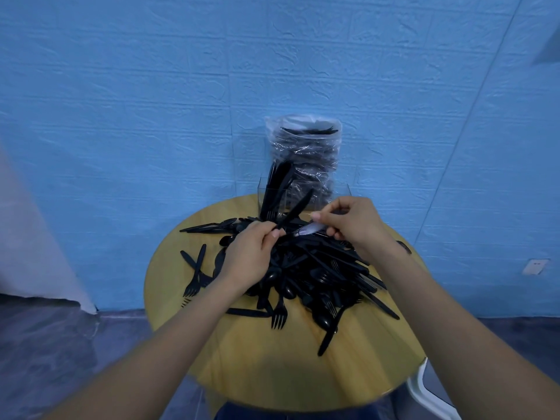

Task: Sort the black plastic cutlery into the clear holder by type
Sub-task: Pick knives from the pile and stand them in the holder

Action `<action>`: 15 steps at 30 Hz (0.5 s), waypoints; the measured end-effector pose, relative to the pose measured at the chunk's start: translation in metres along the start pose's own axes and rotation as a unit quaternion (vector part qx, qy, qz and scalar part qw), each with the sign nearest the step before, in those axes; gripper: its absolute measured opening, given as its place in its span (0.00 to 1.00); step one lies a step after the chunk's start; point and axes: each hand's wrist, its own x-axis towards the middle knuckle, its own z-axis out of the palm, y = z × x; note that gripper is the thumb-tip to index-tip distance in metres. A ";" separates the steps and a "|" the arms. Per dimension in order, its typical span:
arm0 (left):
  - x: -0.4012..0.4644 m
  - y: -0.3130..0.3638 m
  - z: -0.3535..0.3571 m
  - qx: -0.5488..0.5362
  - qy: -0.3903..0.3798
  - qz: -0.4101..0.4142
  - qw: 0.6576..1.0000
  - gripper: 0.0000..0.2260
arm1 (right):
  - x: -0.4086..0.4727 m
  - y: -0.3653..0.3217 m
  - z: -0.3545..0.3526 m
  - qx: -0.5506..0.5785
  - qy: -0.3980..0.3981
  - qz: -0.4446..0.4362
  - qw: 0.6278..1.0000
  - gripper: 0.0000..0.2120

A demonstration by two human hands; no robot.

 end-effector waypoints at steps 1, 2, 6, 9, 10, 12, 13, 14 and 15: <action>-0.001 0.002 0.001 0.003 -0.004 0.000 1.000 0.12 | 0.001 -0.001 0.001 0.018 0.011 0.011 1.000 0.10; -0.002 0.003 0.001 0.006 -0.010 0.004 1.000 0.12 | 0.002 -0.002 0.003 0.034 0.021 0.023 0.999 0.10; -0.007 0.008 0.009 -0.041 -0.025 0.017 0.999 0.11 | 0.004 -0.006 0.011 0.114 0.066 0.051 0.990 0.12; -0.009 0.007 0.013 -0.065 -0.032 0.006 0.997 0.11 | 0.006 -0.004 0.015 0.173 0.083 0.072 0.979 0.11; -0.009 0.006 0.014 -0.069 -0.034 0.003 0.997 0.11 | 0.007 -0.002 0.017 0.193 0.086 0.078 0.974 0.11; -0.009 0.004 0.015 -0.076 -0.033 -0.004 0.997 0.11 | 0.007 0.000 0.019 0.241 0.082 0.087 0.963 0.09; -0.008 0.004 0.015 -0.081 -0.030 -0.012 0.996 0.11 | 0.006 0.001 0.020 0.265 0.074 0.091 0.957 0.08; -0.008 0.004 0.015 -0.093 -0.030 -0.024 0.995 0.11 | 0.006 0.002 0.020 0.285 0.062 0.095 0.952 0.07; -0.009 0.004 0.015 -0.114 -0.035 -0.039 0.992 0.11 | 0.005 0.003 0.021 0.300 0.046 0.097 0.948 0.07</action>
